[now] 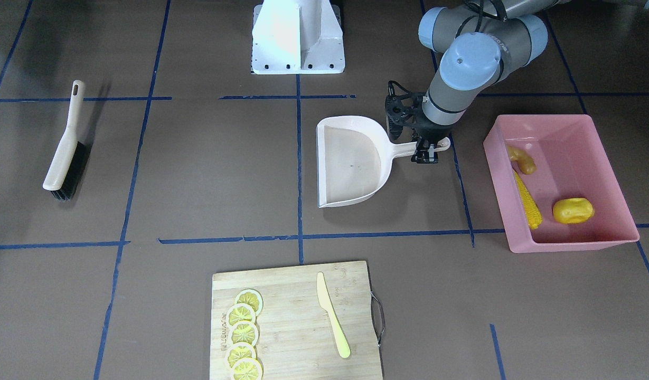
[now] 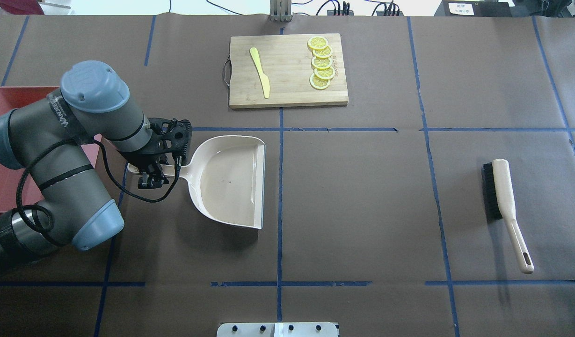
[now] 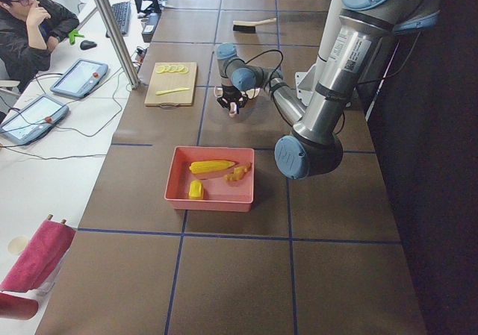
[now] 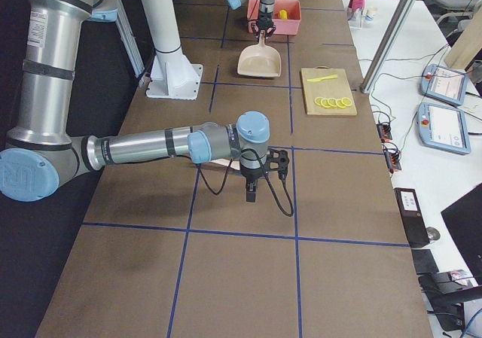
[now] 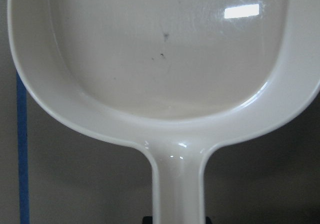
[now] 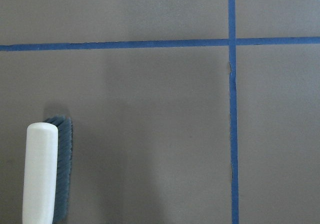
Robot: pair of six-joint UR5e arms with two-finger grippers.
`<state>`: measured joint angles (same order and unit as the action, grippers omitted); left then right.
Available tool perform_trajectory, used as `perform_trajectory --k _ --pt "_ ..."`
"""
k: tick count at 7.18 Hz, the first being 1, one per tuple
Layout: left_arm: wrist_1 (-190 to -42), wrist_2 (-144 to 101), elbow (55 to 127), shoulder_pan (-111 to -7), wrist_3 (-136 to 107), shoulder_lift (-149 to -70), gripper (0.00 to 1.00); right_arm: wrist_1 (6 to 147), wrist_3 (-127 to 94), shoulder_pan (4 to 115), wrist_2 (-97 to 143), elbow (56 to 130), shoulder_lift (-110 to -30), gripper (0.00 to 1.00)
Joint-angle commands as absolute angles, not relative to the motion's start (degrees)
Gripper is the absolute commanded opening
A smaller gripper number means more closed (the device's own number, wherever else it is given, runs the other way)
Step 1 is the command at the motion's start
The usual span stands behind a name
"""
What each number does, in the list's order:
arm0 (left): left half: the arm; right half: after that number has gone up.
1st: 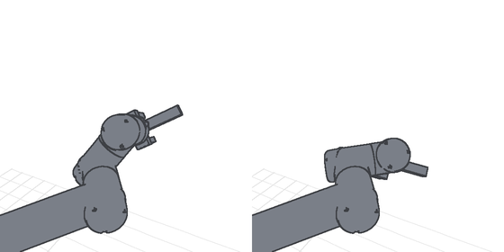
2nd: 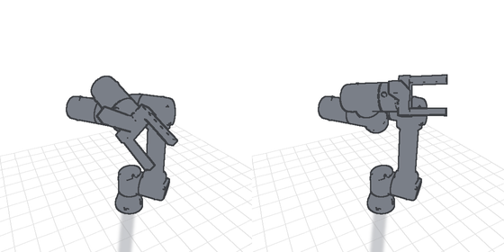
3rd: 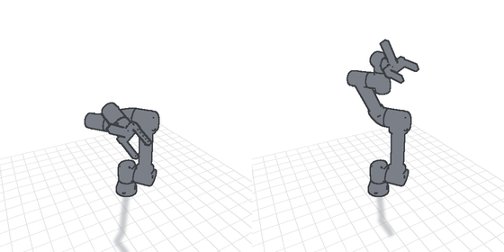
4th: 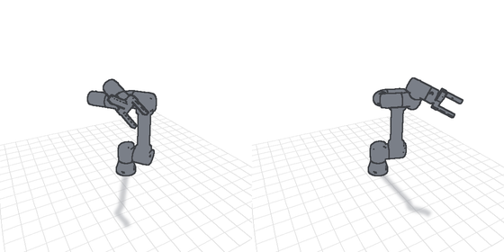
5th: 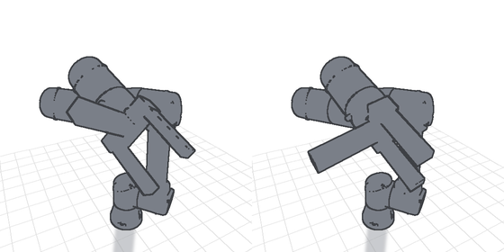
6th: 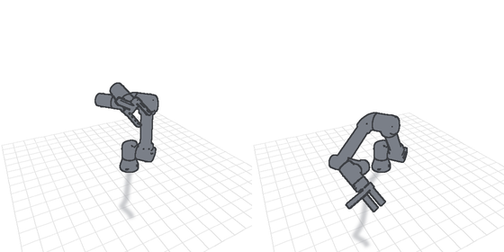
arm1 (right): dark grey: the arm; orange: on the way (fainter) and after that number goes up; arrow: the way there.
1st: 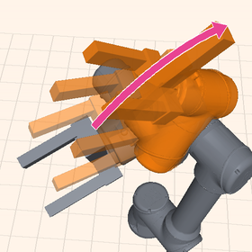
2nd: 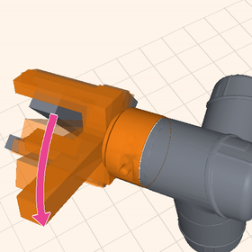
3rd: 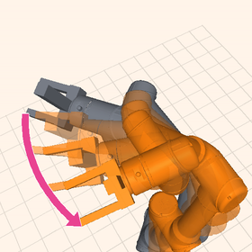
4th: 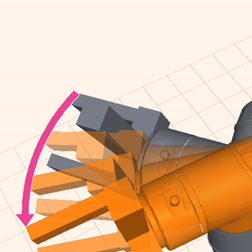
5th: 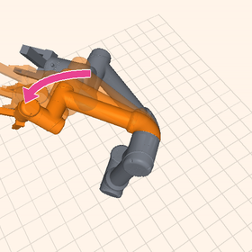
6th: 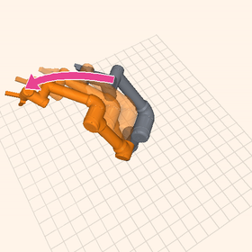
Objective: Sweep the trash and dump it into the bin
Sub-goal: 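Bring the dustpan back down to the table with the left gripper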
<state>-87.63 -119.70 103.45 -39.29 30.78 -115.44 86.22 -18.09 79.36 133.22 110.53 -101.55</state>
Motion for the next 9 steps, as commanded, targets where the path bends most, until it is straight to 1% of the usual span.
perform_trajectory --k 1,2,4,5,6,9 --pt "-87.71 -117.70 102.75 -37.54 30.32 -115.66 0.08 86.22 -18.11 79.37 133.15 110.57 -101.60 1.00" --pt "-87.98 -117.69 102.66 -37.53 30.41 -115.75 0.23 86.22 -18.11 79.37 133.24 110.57 -101.60 1.00" --pt "-94.88 -117.69 99.68 -37.53 29.71 -116.63 0.66 86.22 -18.19 79.37 133.24 110.57 -101.60 1.00" --pt "-95.36 -117.69 99.32 -37.53 28.05 -116.46 0.90 86.31 -18.19 79.37 133.33 110.57 -101.60 1.00" --pt "-95.88 -117.69 99.06 -37.44 28.04 -116.46 1.00 86.22 -18.19 79.37 133.33 110.65 -101.60 1.00" --pt "-94.93 -117.77 101.59 -39.97 27.69 -116.02 1.00 86.22 -18.19 79.37 133.24 110.57 -101.43 1.00"
